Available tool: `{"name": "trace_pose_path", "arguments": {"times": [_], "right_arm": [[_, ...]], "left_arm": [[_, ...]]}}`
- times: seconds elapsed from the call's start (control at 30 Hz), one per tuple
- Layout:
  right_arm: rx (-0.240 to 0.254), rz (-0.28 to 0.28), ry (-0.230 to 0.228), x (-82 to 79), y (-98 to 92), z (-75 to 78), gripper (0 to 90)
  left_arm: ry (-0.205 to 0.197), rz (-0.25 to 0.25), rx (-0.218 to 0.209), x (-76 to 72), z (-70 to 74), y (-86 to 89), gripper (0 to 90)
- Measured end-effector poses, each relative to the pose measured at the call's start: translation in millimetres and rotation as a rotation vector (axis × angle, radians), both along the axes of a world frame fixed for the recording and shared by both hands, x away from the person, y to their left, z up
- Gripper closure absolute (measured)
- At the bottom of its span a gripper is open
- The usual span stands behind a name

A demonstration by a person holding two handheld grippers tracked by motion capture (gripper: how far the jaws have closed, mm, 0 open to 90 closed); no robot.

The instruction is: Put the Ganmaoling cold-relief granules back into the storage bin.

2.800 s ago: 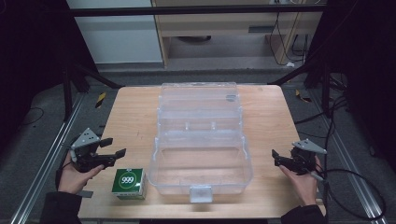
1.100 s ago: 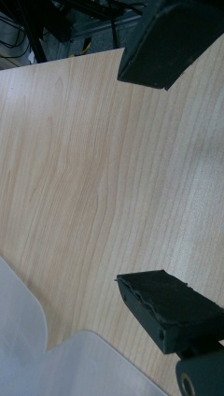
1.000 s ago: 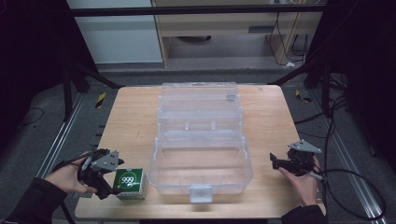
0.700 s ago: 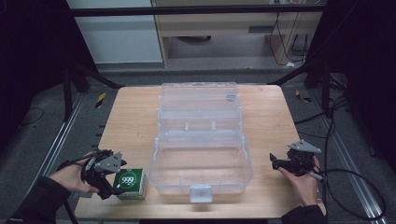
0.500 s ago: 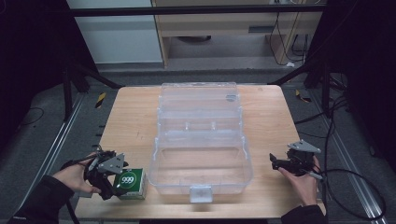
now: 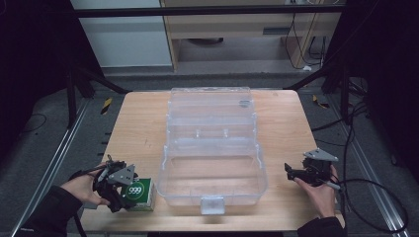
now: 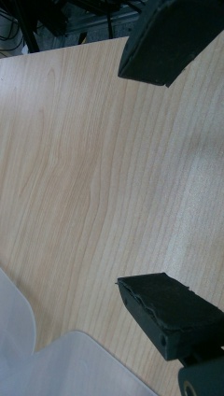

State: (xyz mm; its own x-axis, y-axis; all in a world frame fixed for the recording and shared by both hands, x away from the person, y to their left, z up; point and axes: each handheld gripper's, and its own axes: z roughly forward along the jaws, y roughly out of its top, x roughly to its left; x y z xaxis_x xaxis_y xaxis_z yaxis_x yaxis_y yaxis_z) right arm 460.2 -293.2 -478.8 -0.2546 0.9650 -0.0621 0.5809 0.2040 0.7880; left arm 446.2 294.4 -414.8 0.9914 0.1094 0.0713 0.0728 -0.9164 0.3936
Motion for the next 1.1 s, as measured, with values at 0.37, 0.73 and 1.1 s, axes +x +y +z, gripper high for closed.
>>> {"name": "trace_pose_path", "arguments": {"times": [0.37,0.73,1.1], "right_arm": [[-0.006,0.006,0.013,0.5,1.5,-1.2,2.7],[-0.014,0.018,0.022,1.2,2.3,-2.5,2.7],[-0.014,0.022,0.029,1.2,1.9,-2.3,2.8]], "left_arm": [[0.033,-0.013,0.026,5.7,-12.1,-4.7,8.5],[0.056,-0.016,0.037,8.7,-16.4,-7.2,9.9],[0.081,0.005,0.041,9.1,-12.9,-5.0,14.1]]}}
